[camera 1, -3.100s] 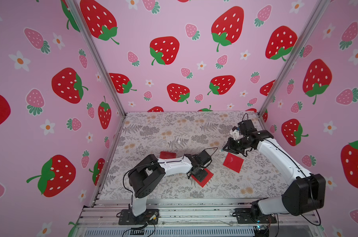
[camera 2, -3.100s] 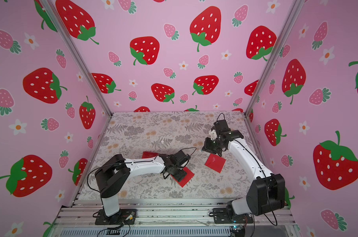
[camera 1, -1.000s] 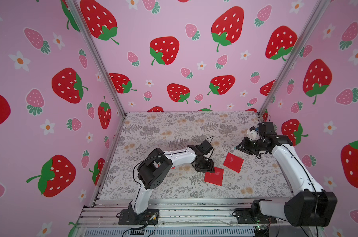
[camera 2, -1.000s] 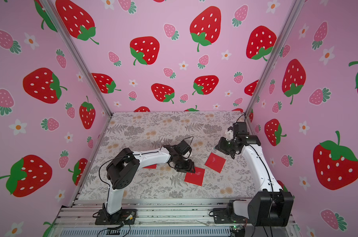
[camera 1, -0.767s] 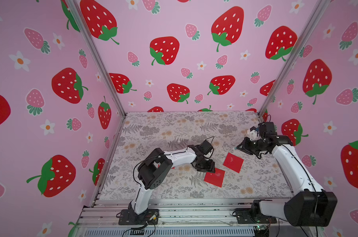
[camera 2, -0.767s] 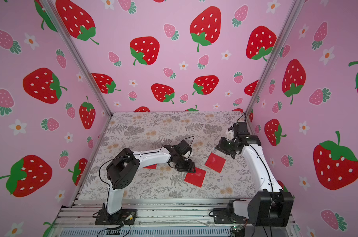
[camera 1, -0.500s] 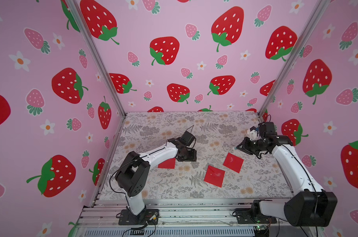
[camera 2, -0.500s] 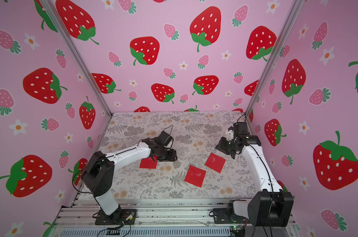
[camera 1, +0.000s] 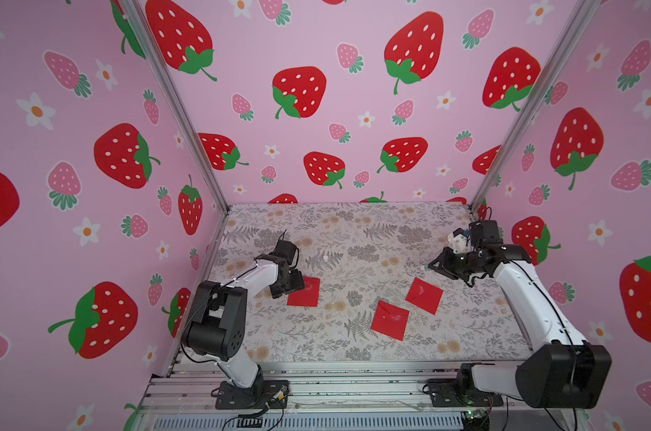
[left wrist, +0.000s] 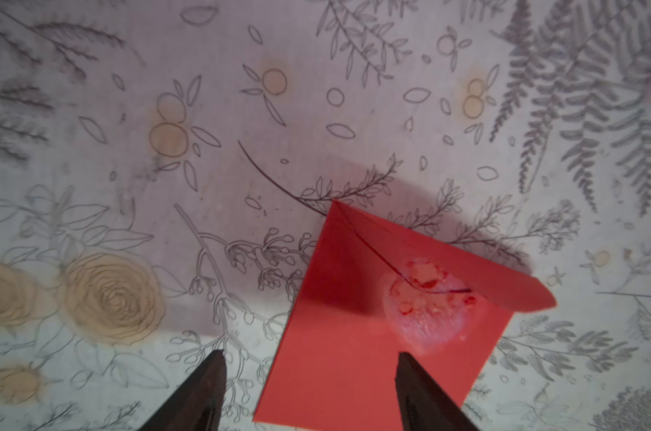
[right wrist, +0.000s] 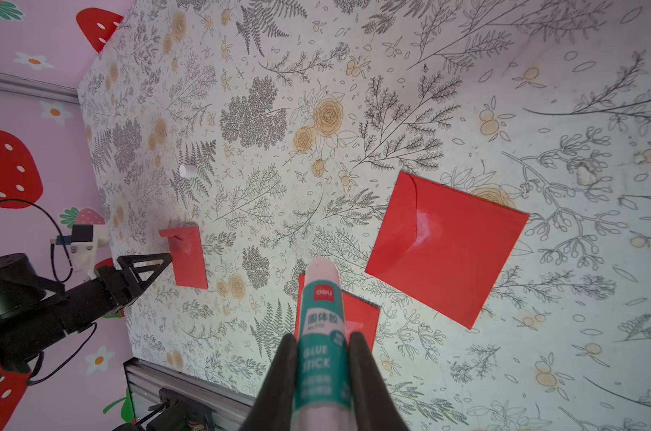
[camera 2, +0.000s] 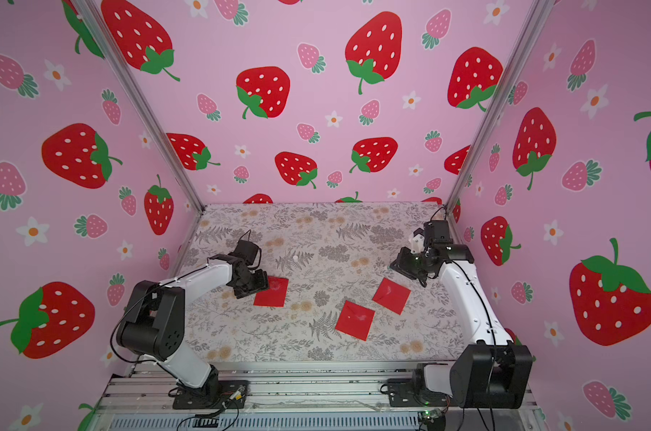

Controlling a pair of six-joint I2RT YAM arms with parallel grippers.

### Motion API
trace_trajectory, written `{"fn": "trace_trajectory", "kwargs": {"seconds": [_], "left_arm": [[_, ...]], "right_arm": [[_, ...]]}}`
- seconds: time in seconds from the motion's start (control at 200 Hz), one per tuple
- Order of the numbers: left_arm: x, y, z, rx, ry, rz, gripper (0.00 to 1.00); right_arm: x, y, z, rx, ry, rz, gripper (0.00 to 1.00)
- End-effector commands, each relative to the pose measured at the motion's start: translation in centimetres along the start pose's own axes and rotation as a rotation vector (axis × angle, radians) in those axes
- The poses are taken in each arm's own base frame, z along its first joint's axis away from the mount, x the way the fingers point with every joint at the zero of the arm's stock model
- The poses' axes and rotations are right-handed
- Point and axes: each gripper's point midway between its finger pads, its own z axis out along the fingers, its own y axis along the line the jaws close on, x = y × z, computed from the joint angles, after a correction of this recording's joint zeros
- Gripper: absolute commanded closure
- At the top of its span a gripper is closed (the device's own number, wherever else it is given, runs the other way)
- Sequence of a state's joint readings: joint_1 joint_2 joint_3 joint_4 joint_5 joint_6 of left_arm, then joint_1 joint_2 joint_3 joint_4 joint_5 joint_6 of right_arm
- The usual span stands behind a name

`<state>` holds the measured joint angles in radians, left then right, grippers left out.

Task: Seal the envelope with a glue stick
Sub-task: Move the envelope to the center of the board.

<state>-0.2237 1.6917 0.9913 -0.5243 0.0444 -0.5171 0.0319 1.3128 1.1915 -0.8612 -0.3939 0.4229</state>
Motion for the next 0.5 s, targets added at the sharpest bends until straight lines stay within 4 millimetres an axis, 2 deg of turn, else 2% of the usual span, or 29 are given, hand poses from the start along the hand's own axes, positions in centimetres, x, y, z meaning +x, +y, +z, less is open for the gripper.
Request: {"fn": "trace_trajectory", "kwargs": {"seconds": [0.0,0.145,0.3,0.38,0.495], "left_arm": [[0.7,-1.2,1.1,0.078,0.037,0.022,0.3],[2.8,-2.5,1.3,0.146,0.094,0.036,0.32],[5.9,-4.9,1.7,0.166,0.155,0.079,0.32],[7.4,-6.6,1.8,0.184,0.175,0.099,0.33],[8.9,-10.6,1.6,0.253,0.18,0.149,0.34]], "right_arm": [[-0.6,0.6,-0.6,-0.015,-0.012,0.0,1.0],[-0.8,0.7,-0.8,-0.019,-0.025,0.006,1.0],[-1.0,0.9,-0.5,-0.027,-0.013,0.009,1.0],[-1.2,1.1,-0.5,-0.036,-0.014,0.01,1.0],[-1.2,1.2,-0.4,-0.04,-0.012,0.015,1.0]]}}
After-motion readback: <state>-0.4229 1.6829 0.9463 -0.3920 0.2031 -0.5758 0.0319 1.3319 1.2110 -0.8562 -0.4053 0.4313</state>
